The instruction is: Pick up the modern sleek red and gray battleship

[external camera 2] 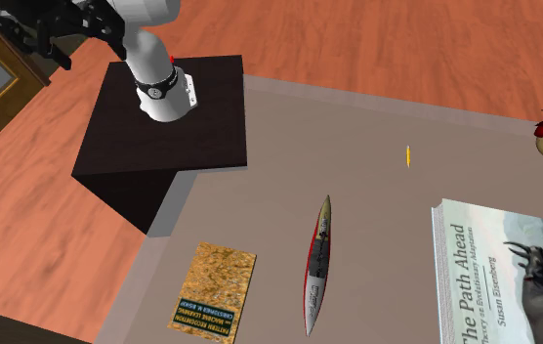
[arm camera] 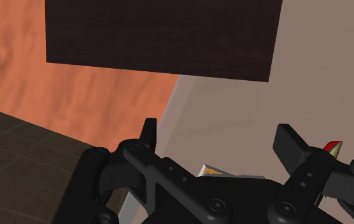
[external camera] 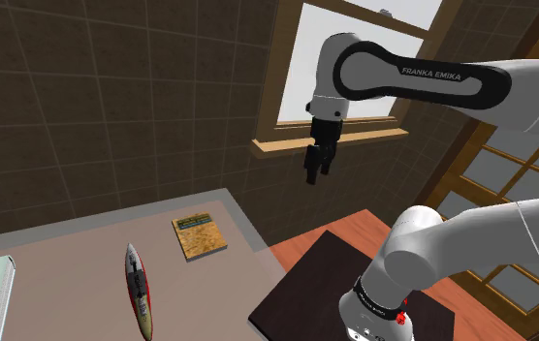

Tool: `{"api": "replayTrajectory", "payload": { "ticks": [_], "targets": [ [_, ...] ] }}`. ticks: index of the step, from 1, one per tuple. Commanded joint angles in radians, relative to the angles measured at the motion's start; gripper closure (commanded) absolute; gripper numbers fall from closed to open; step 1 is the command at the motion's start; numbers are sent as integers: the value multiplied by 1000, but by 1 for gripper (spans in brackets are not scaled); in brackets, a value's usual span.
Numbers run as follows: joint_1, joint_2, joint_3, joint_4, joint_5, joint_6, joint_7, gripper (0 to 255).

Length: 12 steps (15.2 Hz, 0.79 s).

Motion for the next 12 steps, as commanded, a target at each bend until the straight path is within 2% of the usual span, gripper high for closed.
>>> {"api": "replayTrajectory", "payload": {
  "ticks": [1, 7, 12],
  "targets": [
    [0, 0, 0, 0, 0, 0, 0, 0],
    [41, 96, 108, -50, 78, 187, 110, 0],
    [69, 219, 197, -52, 123, 346, 199, 0]
  ]
}}
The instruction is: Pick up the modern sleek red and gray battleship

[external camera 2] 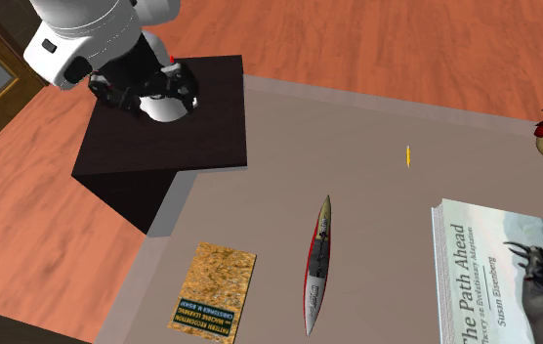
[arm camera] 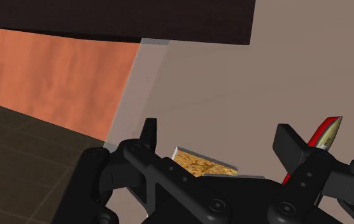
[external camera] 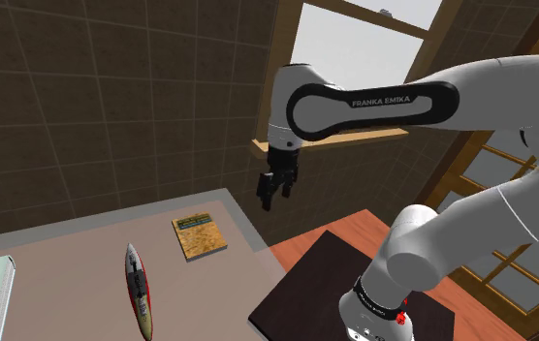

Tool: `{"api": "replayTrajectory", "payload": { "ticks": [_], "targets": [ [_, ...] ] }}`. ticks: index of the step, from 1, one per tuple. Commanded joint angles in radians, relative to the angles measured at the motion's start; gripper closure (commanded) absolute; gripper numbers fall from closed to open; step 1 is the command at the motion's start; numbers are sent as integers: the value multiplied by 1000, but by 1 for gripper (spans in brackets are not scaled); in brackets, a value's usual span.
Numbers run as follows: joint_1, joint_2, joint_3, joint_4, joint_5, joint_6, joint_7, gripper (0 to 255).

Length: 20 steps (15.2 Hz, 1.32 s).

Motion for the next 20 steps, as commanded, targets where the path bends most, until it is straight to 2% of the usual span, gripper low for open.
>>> {"api": "replayTrajectory", "payload": {
  "ticks": [1, 6, 10, 15, 20],
  "targets": [
    [11, 53, 36, 6, 15, 63, 39, 0],
    [27, 213, 119, 49, 20, 215, 136, 0],
    [34, 359, 178, 109, -12, 323, 227, 0],
    [50, 555, 229, 215, -104, 432, 361, 0],
    [96, 758, 235, 356, -233, 498, 507, 0]
  ]
}}
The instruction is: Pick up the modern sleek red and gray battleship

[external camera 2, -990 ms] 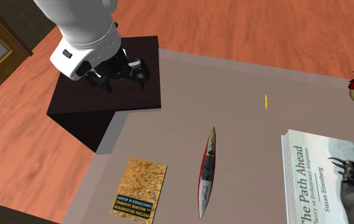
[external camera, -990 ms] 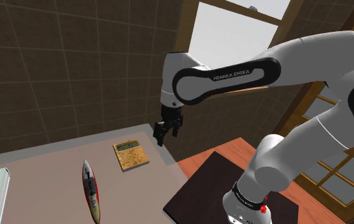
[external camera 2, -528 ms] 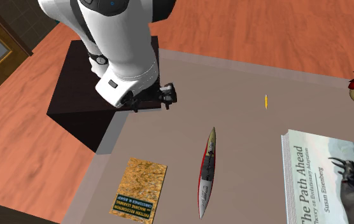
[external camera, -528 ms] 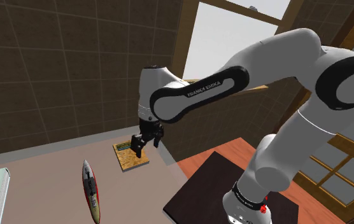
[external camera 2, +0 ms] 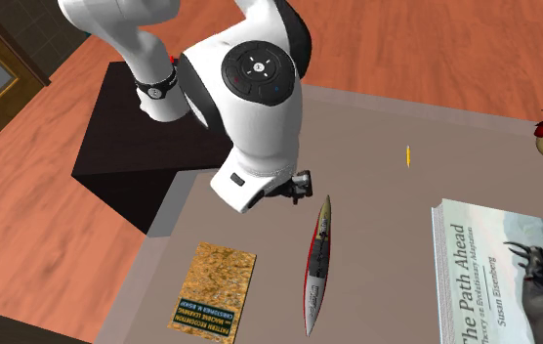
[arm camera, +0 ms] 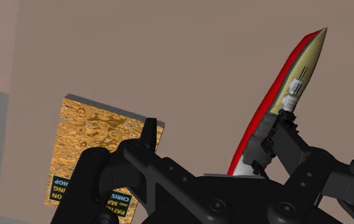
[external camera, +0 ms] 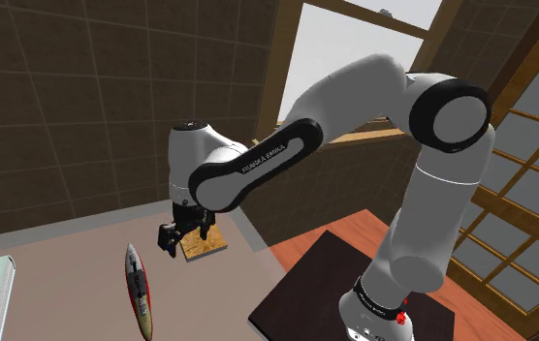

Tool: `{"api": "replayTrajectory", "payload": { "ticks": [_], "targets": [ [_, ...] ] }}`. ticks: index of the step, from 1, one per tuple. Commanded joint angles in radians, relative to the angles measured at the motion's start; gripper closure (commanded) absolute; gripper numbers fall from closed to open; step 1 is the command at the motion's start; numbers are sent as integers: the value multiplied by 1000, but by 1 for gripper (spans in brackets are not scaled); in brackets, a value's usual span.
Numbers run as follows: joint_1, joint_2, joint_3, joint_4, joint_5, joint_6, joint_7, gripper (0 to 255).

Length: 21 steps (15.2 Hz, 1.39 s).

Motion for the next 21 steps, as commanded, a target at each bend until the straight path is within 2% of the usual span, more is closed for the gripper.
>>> {"api": "replayTrajectory", "payload": {
  "ticks": [1, 6, 11, 21],
  "targets": [
    [26, 82, -5, 61, -54, 24, 59, 0],
    [109, 279, -45, 246, -163, 38, 173, 0],
    [199, 475, -93, 474, -235, 16, 247, 0],
    [217, 554, -115, 490, -258, 78, 260, 0]
  ]
}}
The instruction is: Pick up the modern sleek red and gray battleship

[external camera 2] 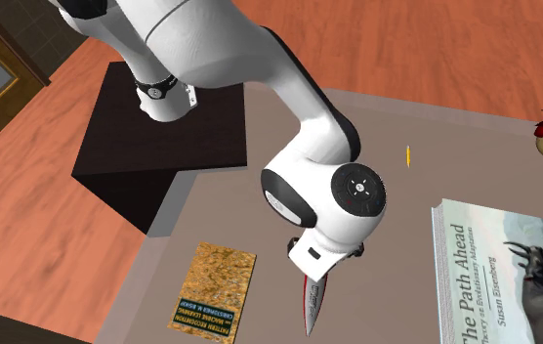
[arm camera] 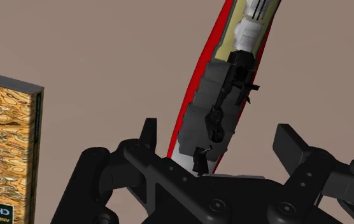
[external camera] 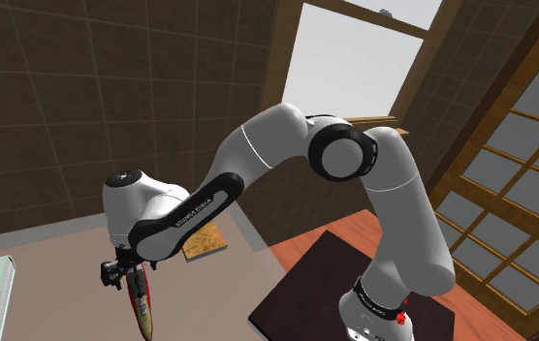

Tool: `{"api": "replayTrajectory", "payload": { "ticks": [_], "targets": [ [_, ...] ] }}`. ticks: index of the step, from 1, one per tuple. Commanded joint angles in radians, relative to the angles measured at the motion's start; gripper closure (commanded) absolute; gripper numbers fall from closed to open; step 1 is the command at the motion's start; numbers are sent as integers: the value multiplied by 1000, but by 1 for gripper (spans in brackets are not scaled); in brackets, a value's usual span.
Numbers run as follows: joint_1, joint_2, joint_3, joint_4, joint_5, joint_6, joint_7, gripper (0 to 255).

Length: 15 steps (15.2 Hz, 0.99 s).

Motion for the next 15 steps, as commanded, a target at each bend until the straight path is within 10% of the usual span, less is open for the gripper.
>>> {"api": "replayTrajectory", "payload": {
  "ticks": [1, 15],
  "targets": [
    [1, 4, -1, 2, -1, 2, 1, 255],
    [-8, -44, 12, -3, 13, -40, -7, 255]
  ]
}}
